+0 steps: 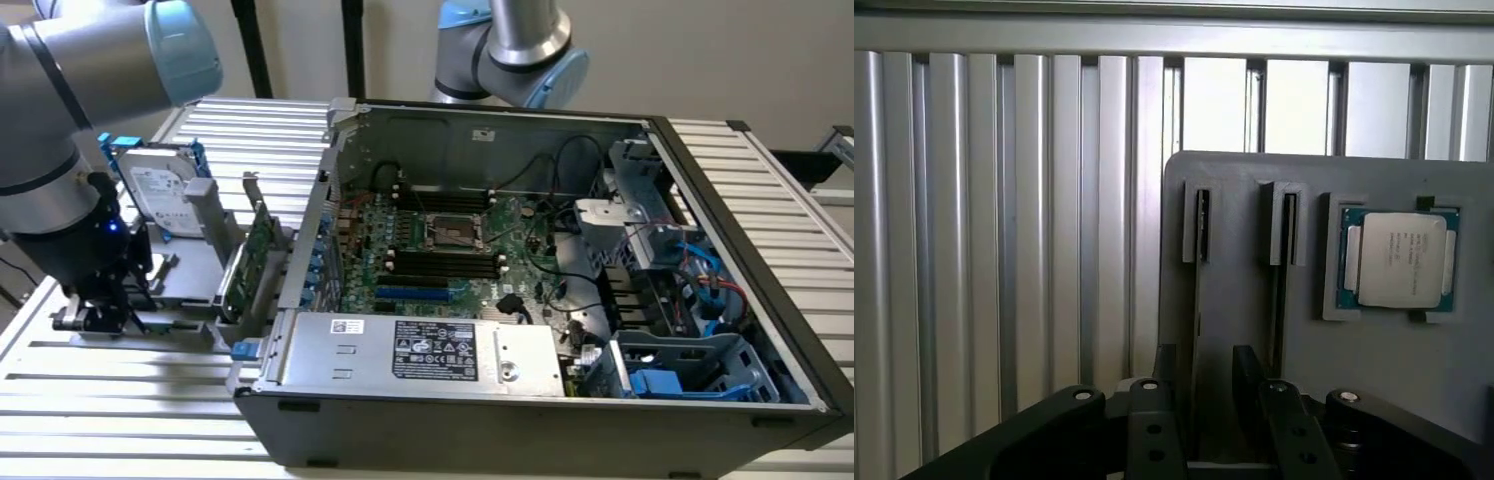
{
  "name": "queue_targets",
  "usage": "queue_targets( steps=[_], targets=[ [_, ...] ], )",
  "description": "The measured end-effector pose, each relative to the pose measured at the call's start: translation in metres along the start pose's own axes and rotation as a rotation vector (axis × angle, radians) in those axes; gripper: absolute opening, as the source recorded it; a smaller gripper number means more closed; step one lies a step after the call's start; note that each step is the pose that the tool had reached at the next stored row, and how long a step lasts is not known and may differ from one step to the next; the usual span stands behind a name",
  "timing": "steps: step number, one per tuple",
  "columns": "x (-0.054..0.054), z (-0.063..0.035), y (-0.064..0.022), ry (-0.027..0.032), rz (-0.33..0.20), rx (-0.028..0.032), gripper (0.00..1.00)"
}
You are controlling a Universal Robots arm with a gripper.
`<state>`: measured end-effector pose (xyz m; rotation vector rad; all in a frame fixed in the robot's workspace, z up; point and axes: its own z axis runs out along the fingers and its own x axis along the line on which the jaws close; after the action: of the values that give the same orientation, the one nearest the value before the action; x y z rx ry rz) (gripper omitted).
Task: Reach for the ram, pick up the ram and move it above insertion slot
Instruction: 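Pick up the ram and move it above insertion slot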
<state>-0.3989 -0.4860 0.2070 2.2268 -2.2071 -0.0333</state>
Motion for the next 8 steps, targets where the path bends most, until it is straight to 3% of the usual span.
queue_targets(
  steps=[8],
  targets=[
    [0.0018,0.0066,-0.0005,-0.0001,0.002,0.0000,0.36]
  ],
)
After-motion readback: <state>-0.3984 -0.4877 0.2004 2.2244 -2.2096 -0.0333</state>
